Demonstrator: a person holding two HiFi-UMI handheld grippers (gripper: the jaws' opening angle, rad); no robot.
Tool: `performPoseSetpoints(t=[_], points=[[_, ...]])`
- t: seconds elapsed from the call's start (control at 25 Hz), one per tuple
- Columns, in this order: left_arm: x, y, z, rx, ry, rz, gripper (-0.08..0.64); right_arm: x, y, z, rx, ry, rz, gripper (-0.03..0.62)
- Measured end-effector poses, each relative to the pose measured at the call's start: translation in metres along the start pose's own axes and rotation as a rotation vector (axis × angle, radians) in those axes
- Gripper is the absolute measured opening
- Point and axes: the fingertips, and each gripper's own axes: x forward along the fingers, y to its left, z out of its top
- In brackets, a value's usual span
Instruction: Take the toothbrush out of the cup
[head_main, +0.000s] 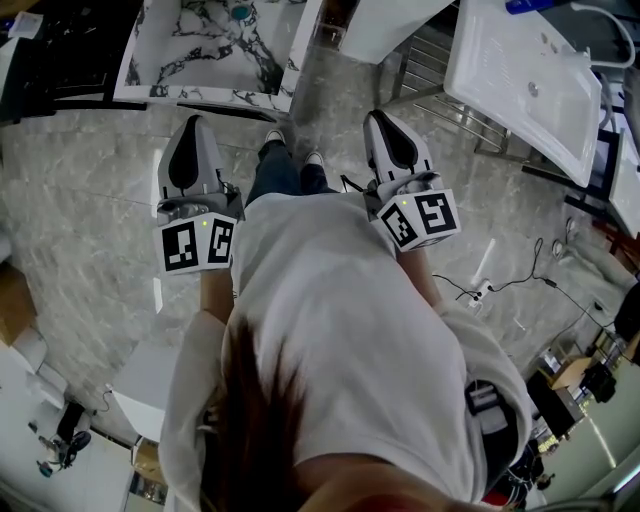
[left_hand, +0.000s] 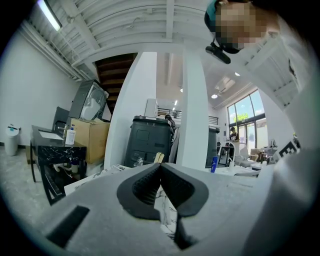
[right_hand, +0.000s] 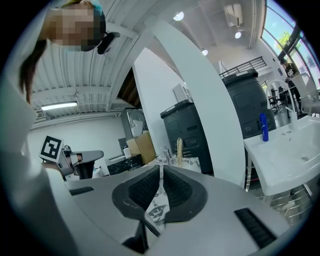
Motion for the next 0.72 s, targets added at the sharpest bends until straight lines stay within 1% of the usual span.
performPoseSetpoints(t=[0.32, 0.48, 0.72], points=[[0.014, 0.006, 0.002, -0.008, 0.003, -0.035, 0.011, 0.011, -0.001, 0.003, 0.009, 0.002, -0.038, 0.029], [0.027, 0.021, 0.003, -0.016, 0.008, -0.051, 0.011, 0.026, 0.002, 0.005, 0.005, 0.007, -0.059, 0.029], [0.058, 0.053, 0.011, -0.019, 0.02, -0.098, 0.011, 0.062, 0.011, 0.015, 0.004, 0.003, -0.119, 0.029]])
